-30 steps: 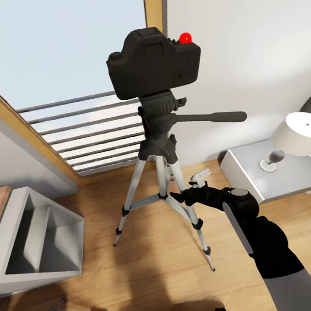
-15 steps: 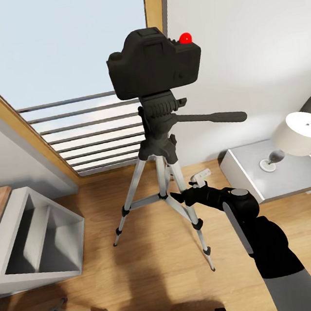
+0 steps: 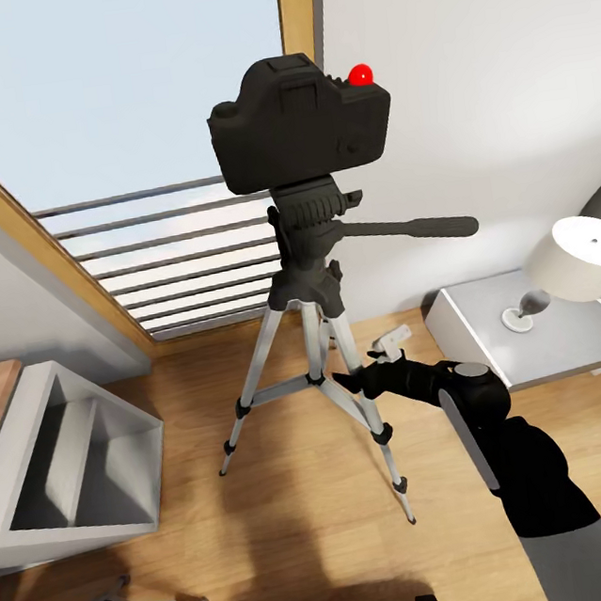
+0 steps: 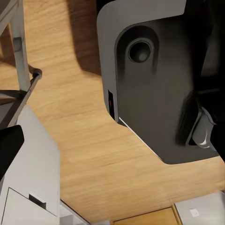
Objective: Attach the digital camera to the camera tripod in the bedroom.
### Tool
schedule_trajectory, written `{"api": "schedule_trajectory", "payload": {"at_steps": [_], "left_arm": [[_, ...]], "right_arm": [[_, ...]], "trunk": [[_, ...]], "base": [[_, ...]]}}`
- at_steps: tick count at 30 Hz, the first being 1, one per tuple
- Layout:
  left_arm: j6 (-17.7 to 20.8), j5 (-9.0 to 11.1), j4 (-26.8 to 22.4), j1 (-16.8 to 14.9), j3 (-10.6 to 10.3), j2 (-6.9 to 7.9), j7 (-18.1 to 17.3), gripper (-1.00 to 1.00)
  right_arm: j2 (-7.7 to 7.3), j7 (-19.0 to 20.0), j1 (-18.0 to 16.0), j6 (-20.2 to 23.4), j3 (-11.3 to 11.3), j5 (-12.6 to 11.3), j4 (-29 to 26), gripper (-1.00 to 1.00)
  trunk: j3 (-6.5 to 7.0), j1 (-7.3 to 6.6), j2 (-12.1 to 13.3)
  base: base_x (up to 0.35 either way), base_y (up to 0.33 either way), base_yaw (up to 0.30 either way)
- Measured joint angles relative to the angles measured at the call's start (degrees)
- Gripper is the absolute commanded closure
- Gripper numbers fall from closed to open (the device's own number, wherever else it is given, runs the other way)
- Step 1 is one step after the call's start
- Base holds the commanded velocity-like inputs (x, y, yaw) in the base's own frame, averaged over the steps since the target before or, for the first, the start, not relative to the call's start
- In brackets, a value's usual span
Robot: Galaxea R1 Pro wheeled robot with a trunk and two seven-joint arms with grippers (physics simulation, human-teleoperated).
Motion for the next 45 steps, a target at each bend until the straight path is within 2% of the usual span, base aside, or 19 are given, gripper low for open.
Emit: {"api": "schedule_trajectory", "payload": {"at_steps": [9,14,20,26,39,45], "left_arm": [[0.0,0.0,0.0,0.0,0.01,0.0,0.0,-1.0],[0.0,0.03,0.0,0.01,0.0,0.0,0.0,-1.0],[0.0,0.06,0.0,0.0,0.0,0.0,0.0,-1.0],[0.0,0.07,0.0,0.0,0.03,0.0,0.0,-1.0],[0.0,0.07,0.0,0.01,0.05,0.0,0.0,-1.0],[0.0,0.07,0.0,0.0,0.04,0.0,0.0,-1.0]], "right_arm": [[-2.91,5.74,-0.01,2.99,-0.3,-0.47,-0.47,-1.0],[-4.26,11.5,0.01,4.22,-1.72,-0.59,-0.58,-1.0],[-5.6,15.9,0.02,4.54,-3.69,-0.59,-0.61,-1.0],[-7.05,18.44,0.01,4.62,-4.83,-0.62,-0.61,-1.0],[-9.89,23.52,0.02,4.64,-5.29,-0.6,-0.62,-1.0],[-12.1,24.91,0.02,4.64,-5.27,-0.57,-0.52,-1.0]], "trunk": [[0.0,0.0,0.0],[0.0,0.0,0.0],[0.0,0.0,0.0],[0.0,0.0,0.0],[0.0,0.0,0.0],[0.0,0.0,0.0]], "base": [[0.0,0.0,0.0],[0.0,0.0,0.0],[0.0,0.0,0.0],[0.0,0.0,0.0],[0.0,0.0,0.0],[0.0,0.0,0.0]]}}
